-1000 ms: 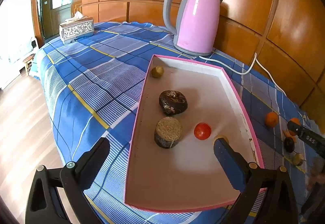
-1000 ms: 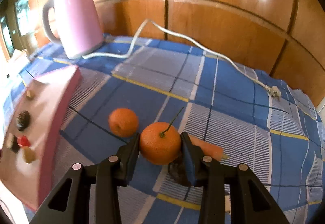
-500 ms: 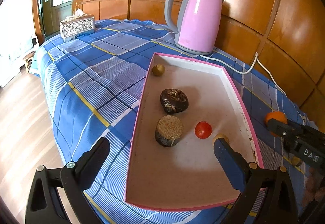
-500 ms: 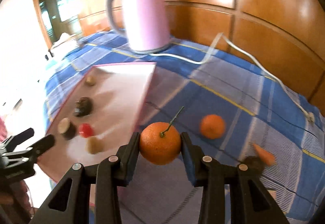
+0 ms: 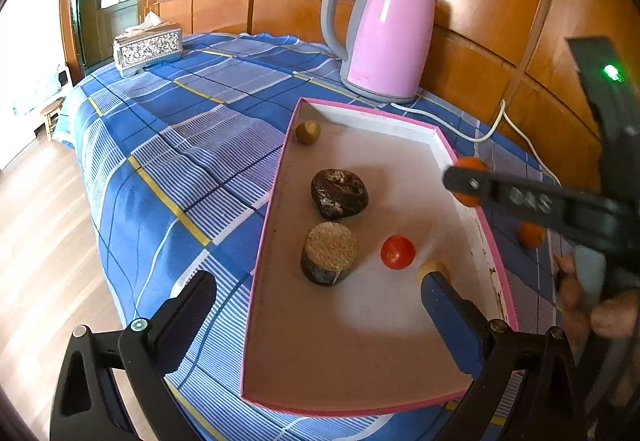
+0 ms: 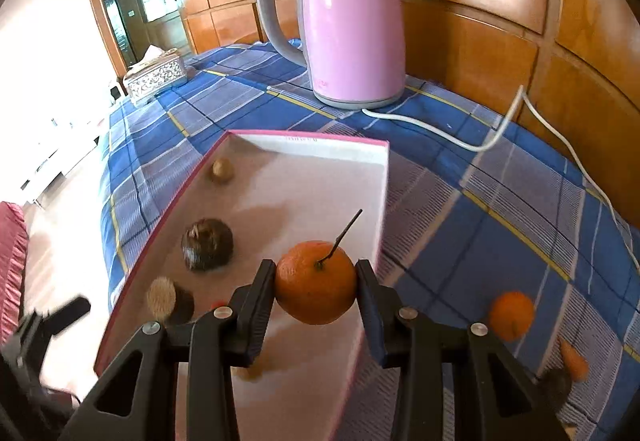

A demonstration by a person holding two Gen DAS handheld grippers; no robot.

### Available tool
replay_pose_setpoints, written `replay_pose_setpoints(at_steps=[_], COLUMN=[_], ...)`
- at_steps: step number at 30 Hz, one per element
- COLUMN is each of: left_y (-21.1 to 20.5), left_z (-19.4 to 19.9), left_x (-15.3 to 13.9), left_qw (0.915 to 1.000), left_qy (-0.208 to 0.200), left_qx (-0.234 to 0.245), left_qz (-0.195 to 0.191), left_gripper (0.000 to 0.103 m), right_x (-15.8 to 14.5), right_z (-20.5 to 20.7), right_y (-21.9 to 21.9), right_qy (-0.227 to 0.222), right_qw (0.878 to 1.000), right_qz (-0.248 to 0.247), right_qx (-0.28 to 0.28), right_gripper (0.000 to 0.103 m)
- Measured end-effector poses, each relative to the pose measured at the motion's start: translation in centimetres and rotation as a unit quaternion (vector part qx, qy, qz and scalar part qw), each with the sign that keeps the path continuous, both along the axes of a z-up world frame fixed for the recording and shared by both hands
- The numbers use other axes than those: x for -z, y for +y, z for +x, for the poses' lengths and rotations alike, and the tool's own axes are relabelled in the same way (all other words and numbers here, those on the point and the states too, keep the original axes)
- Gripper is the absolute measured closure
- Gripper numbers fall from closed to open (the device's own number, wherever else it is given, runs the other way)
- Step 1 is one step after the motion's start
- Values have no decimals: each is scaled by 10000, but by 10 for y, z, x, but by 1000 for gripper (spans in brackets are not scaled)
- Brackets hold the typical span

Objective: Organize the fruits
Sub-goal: 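Carry the mandarin into the tray and open the right gripper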

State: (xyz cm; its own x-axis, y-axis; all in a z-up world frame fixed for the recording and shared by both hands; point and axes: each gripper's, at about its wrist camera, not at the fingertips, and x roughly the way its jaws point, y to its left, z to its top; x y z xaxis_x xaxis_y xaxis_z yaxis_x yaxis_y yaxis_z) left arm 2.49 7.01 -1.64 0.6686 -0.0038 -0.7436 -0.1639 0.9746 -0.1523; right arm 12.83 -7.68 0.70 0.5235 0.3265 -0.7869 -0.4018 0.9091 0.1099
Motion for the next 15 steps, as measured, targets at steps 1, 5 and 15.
replay_pose_setpoints(at_steps=[1,5,15], left_y=[0,0,-5], left_z=[0,0,-3], left_x=[0,0,-3], left_qw=[10000,10000,10000], left_qy=[0,-15,-53], left_qx=[5,4,60], left_qz=[2,8,38], left_gripper=[0,0,0], right_x=[0,3,-2], right_z=[3,9,-28], right_y=[2,6,-30], right_qy=[10,-9,-166], right_qw=[10000,9999,9981], right_qz=[-2,29,140], right_qx=[23,159,571], right_gripper=[62,56,50])
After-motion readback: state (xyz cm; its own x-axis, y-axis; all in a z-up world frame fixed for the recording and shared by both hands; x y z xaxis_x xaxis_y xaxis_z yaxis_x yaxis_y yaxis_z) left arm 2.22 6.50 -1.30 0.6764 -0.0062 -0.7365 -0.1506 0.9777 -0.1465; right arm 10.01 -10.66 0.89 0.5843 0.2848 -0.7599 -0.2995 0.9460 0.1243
